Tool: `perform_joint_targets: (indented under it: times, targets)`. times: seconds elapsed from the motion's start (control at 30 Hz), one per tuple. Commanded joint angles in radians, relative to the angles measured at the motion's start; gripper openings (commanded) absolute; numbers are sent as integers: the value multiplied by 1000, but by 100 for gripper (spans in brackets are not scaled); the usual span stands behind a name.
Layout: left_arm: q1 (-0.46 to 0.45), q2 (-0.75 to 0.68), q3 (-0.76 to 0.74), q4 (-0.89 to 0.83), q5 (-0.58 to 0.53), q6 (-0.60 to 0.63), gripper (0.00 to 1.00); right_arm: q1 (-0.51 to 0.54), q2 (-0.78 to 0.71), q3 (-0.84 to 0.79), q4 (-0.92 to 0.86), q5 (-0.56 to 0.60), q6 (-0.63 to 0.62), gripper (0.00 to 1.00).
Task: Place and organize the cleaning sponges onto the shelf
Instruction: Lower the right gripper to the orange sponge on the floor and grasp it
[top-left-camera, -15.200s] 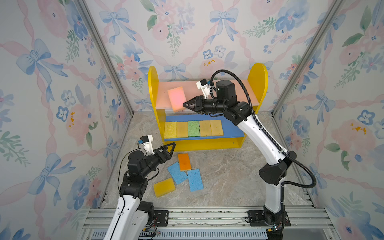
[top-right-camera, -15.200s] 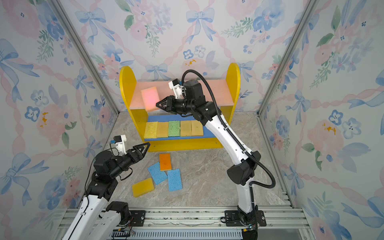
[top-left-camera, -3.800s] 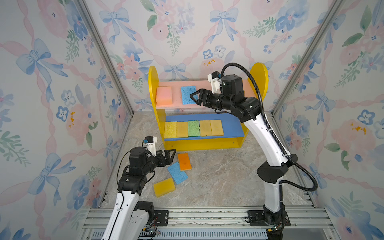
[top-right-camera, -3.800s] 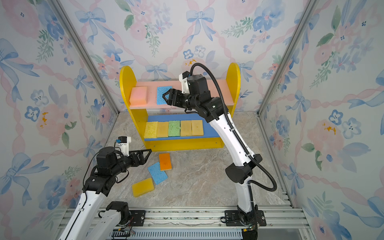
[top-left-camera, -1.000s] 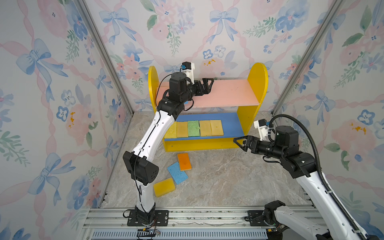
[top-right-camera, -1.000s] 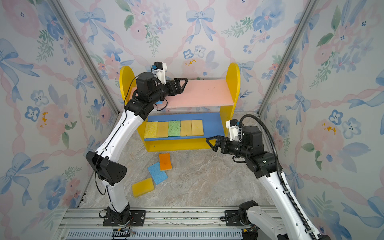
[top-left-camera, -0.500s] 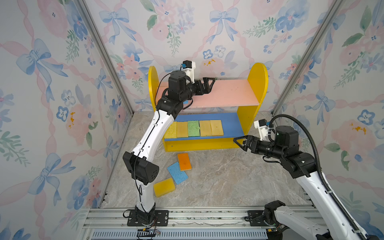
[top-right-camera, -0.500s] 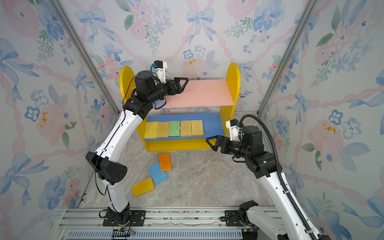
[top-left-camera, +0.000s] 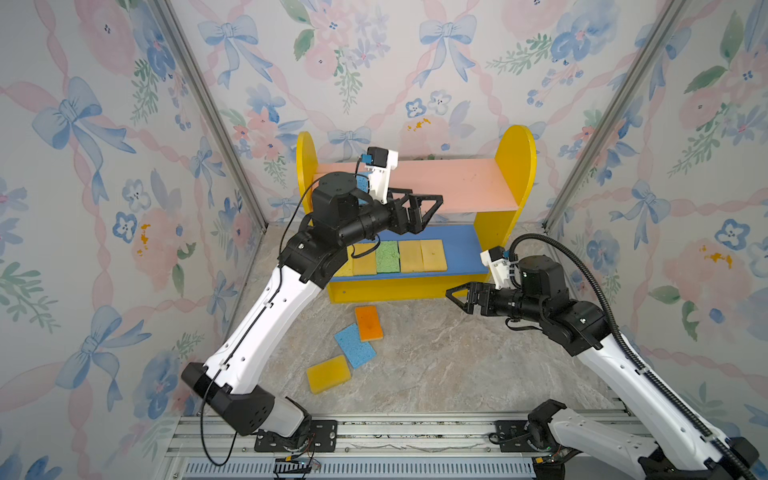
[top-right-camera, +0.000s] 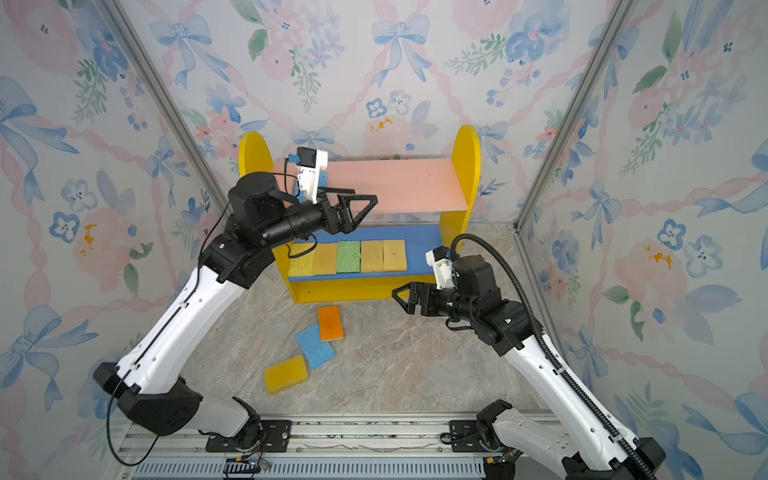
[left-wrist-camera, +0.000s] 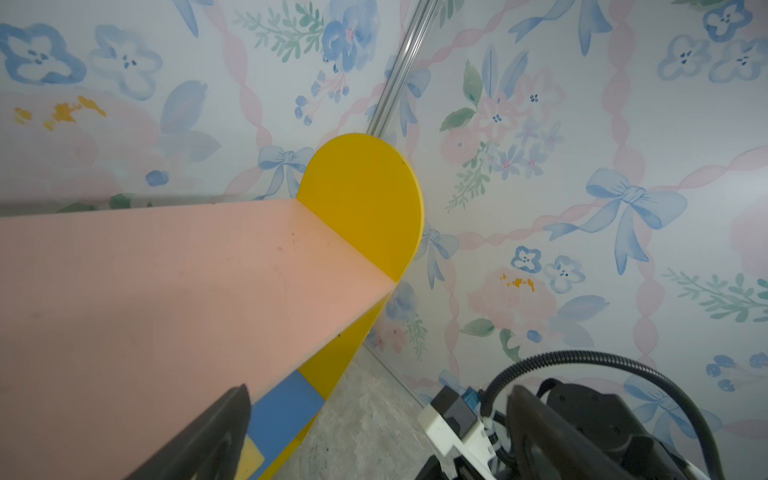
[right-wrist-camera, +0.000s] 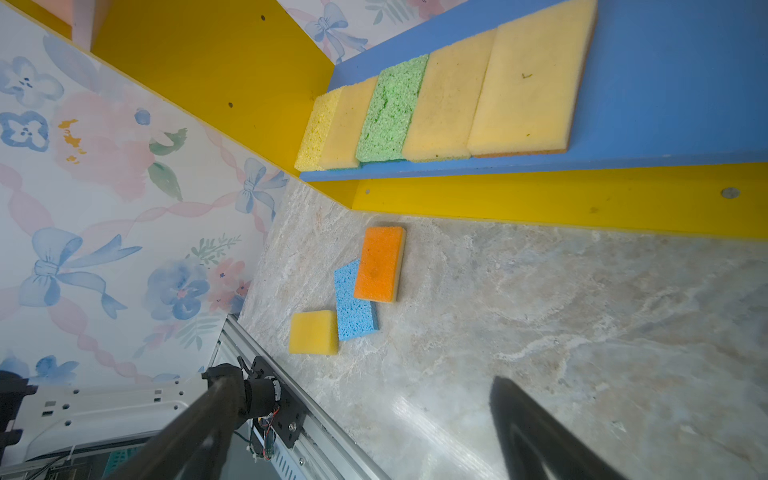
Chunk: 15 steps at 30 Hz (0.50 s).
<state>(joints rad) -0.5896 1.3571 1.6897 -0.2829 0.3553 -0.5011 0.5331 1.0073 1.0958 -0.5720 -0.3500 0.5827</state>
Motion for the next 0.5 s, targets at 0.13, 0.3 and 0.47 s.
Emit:
perform_joint_targets:
  times: [0.13, 0.3, 0.47]
  targets:
    - [6, -422, -657, -20, -174, -49, 98, 98, 50, -102, 85, 84, 77, 97]
    - [68, -551, -979, -50, -250, -181, 98, 249, 212, -109, 180, 123, 107, 97]
    - [166, -526, -1144, -45, -268, -194, 98, 366, 393, -70, 262, 141, 115, 97]
